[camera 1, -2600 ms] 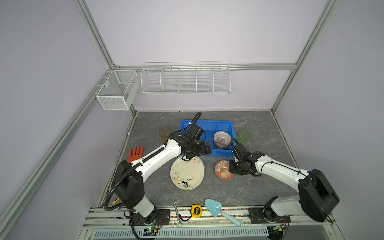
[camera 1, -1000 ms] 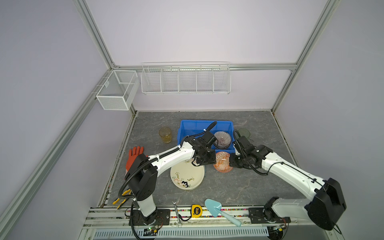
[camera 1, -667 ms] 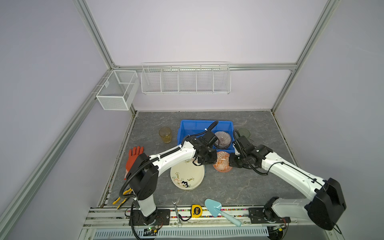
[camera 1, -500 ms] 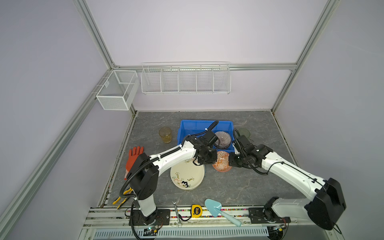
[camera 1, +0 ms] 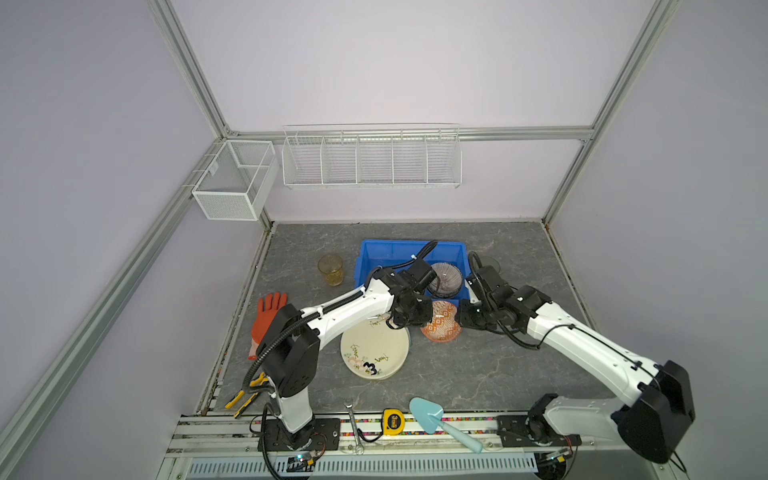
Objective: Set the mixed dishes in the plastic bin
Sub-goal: 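Close the left gripper on the raised orange-blue bowl rim while the right holds it, then carry the orange-blue bowl into the bin with the left gripper while the right withdraws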
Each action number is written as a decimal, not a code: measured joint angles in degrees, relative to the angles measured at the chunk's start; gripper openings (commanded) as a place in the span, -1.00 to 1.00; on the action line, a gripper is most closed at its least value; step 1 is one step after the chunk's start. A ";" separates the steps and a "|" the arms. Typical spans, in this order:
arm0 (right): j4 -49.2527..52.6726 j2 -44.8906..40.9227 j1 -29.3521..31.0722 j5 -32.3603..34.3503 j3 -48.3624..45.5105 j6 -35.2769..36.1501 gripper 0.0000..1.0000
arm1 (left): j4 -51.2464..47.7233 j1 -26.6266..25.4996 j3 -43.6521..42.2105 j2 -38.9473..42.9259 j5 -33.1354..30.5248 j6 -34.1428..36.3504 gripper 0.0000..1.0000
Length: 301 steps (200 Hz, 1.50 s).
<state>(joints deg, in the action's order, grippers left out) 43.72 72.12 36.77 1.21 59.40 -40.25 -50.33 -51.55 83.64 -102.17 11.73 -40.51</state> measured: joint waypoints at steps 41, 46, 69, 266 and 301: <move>4.11 -7.50 -2.34 3.19 0.83 1.09 0.27 | -3.13 2.23 5.07 -0.63 -0.83 2.75 -1.00; 4.68 -8.46 -2.80 3.69 0.83 1.16 0.32 | -3.72 2.56 6.16 -0.85 -1.11 3.23 -1.00; 6.86 -12.52 -5.29 5.22 0.83 1.33 0.53 | -5.81 4.07 12.28 -2.75 -2.03 5.16 -1.00; 12.98 -18.91 -9.46 7.98 -5.09 1.05 0.93 | -19.41 8.79 51.91 -31.82 -5.70 15.23 -1.00; 12.96 -18.80 -9.79 7.93 -5.79 1.07 0.93 | -19.15 8.79 52.24 -33.11 -5.38 15.37 -1.00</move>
<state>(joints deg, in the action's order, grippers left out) 56.69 53.32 26.98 9.15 53.60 -39.18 -69.47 -42.76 135.87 -135.28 6.35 -25.15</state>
